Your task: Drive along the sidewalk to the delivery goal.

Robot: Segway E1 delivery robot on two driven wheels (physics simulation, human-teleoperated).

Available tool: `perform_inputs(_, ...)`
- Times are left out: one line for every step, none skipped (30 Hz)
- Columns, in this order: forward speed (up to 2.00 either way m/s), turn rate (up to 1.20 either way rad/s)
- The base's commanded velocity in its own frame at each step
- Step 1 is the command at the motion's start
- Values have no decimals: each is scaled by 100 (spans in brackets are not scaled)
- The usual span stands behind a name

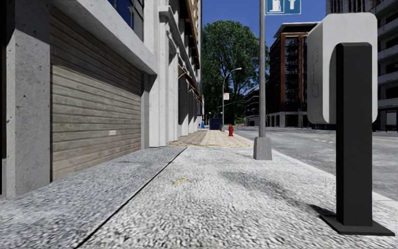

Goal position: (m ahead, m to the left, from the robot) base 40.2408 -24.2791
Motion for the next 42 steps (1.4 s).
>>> perform_inputs(200, 0)
perform_inputs(200, -27)
perform_inputs(200, -37)
perform_inputs(200, -35)
perform_inputs(200, -35)
perform_inputs(200, 0)
perform_inputs(200, 0)
perform_inputs(200, 0)
perform_inputs(200, 0)
perform_inputs(200, 0)
perform_inputs(200, 0)
perform_inputs(200, 0)
perform_inputs(200, 0)
perform_inputs(200, 0)
perform_inputs(200, 0)
perform_inputs(200, 0)
perform_inputs(200, 0)
perform_inputs(200, 0)
perform_inputs(200, 0)
perform_inputs(200, 0)
perform_inputs(200, 0)
perform_inputs(200, 0)
perform_inputs(200, 0)
perform_inputs(200, 0)
perform_inputs(200, 0)
perform_inputs(200, 0)
perform_inputs(200, 0)
perform_inputs(200, 0)
perform_inputs(200, 0)
perform_inputs(200, 0)
perform_inputs(200, 0)
perform_inputs(200, 0)
perform_inputs(200, 0)
perform_inputs(200, 0)
perform_inputs(200, 0)
perform_inputs(200, 0)
perform_inputs(200, 0)
perform_inputs(200, 0)
perform_inputs(200, 0)
perform_inputs(200, 0)
perform_inputs(200, 0)
perform_inputs(200, 0)
